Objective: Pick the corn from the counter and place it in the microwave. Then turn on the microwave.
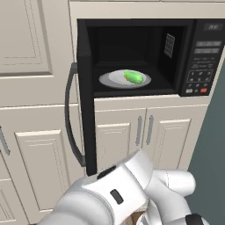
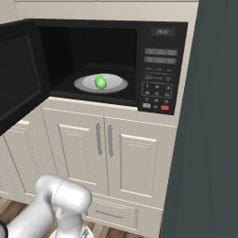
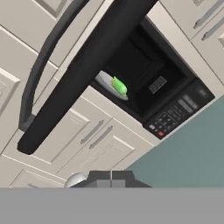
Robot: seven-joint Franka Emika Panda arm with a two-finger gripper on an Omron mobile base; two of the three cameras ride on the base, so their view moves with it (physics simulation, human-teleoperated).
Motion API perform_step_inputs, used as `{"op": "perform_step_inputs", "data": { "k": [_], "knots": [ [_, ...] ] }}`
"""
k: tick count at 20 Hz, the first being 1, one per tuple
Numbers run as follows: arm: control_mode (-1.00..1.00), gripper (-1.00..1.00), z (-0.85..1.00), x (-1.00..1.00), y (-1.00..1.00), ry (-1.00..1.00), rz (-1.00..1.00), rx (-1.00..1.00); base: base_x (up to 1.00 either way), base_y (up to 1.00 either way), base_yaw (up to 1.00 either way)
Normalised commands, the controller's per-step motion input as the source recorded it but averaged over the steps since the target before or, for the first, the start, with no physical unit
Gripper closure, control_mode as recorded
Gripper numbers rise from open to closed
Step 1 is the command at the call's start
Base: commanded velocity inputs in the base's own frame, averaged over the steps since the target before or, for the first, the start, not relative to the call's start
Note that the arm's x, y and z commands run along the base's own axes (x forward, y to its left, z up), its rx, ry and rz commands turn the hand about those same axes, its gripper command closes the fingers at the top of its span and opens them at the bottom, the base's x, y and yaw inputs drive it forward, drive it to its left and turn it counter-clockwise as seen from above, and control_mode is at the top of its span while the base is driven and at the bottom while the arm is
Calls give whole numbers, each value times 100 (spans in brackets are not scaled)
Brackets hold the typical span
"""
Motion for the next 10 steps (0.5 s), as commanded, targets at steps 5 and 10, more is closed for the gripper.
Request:
{"op": "perform_step_inputs", "data": {
  "k": [5, 10],
  "knots": [
    [-100, 100, -8, 33, 5, 0, -6, -1, 0, 0, 0],
    [-100, 100, -5, 25, 13, -4, -4, -2, 0, 0, 0]
  ]
}}
